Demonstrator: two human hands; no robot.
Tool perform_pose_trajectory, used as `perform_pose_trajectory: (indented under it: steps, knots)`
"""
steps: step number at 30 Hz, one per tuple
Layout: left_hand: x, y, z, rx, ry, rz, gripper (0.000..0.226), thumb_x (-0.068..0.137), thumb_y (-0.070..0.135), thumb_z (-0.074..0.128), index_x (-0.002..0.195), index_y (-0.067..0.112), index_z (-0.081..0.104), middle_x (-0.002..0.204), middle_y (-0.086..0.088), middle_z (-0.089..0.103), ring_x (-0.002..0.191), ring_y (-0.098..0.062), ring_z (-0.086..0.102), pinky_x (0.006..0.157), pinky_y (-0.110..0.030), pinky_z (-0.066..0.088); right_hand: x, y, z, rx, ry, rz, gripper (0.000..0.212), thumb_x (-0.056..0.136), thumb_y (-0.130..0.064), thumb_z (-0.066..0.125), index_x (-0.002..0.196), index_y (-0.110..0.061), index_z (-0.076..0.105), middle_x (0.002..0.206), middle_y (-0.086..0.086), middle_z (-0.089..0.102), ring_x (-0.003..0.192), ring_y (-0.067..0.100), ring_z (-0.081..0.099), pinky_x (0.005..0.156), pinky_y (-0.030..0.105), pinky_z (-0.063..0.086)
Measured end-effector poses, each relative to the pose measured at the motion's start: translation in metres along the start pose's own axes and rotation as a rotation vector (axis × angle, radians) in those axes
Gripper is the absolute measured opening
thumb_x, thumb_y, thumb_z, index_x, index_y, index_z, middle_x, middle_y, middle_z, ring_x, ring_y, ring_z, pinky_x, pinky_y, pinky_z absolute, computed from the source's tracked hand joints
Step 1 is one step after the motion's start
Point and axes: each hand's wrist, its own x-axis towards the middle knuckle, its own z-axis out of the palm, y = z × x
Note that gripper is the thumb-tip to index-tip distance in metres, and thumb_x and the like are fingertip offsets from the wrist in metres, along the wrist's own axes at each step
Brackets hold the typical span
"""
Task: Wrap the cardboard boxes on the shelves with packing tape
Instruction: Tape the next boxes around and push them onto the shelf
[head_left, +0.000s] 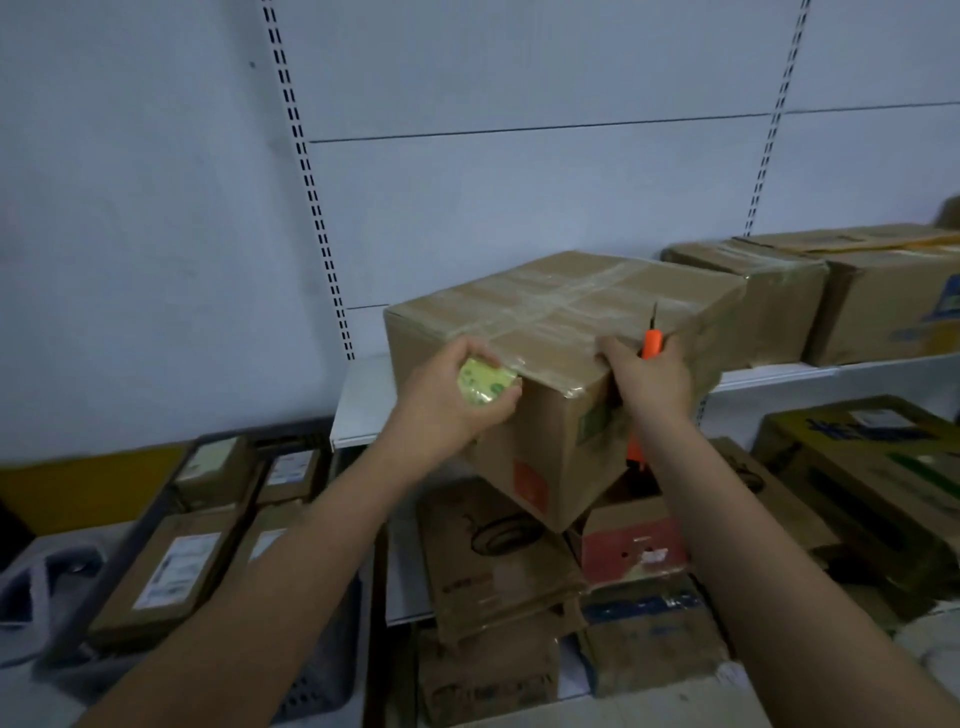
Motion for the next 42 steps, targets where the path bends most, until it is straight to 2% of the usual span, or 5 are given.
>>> perform_pose_trajectory:
  steps: [9,20,24,33,42]
  knots:
    - [0.078,-0.026,-0.094,0.075,0.638,-0.069,0.039,0.072,0.034,0.079,0.102,0.029,0.054,0.101,0.000,0.066,0.086,-0.023,0.067,0.074,-0.043,0.059,0.004,0.017,-0.026,0.062,-0.098,0.039,0.078,0.070,-0.060,0.073,0.132,-0.019,0.049,0.107,0.006,0.061,0.094,0.029,0.063,0.084,0.047,0.056]
    - [0.097,-0.084,-0.086,0.059,0.399,-0.223,0.045,0.077,0.033,0.083,0.110,0.019,0.055,0.100,0.000,0.059,0.084,-0.019,0.058,0.073,-0.031,0.050,-0.009,0.033,-0.038,0.217,-0.187,0.085,0.093,0.058,-0.055,0.083,0.138,-0.024,0.046,0.116,0.007,0.060,0.075,0.017,0.059,0.049,0.025,0.045]
    - [0.105,-0.098,-0.107,0.085,0.500,-0.289,0.044,0.085,0.025,0.075,0.120,0.014,0.051,0.113,-0.008,0.058,0.094,-0.025,0.054,0.087,-0.038,0.051,-0.007,0.030,-0.032,0.232,-0.223,0.082,0.076,0.075,-0.037,0.082,0.140,-0.015,0.048,0.096,0.007,0.062,0.071,0.018,0.055,0.051,0.027,0.044]
    - [0.031,-0.078,-0.102,0.265,0.456,-0.104,0.026,0.083,0.037,0.077,0.099,0.026,0.059,0.092,0.005,0.066,0.079,-0.015,0.063,0.061,-0.030,0.049,-0.005,0.008,-0.056,0.214,-0.321,0.053,0.034,0.081,-0.031,0.076,0.109,-0.013,0.068,0.099,0.017,0.069,0.085,0.029,0.061,0.074,0.039,0.049]
    - [-0.014,-0.071,-0.076,0.452,0.519,0.031,0.040,0.081,0.049,0.076,0.100,0.044,0.042,0.086,0.003,0.070,0.071,-0.020,0.067,0.061,-0.041,0.057,0.079,-0.038,-0.037,-0.113,-0.573,-0.004,0.074,0.072,-0.049,0.082,0.137,-0.026,0.056,0.121,0.001,0.062,0.102,0.017,0.062,0.087,0.031,0.047]
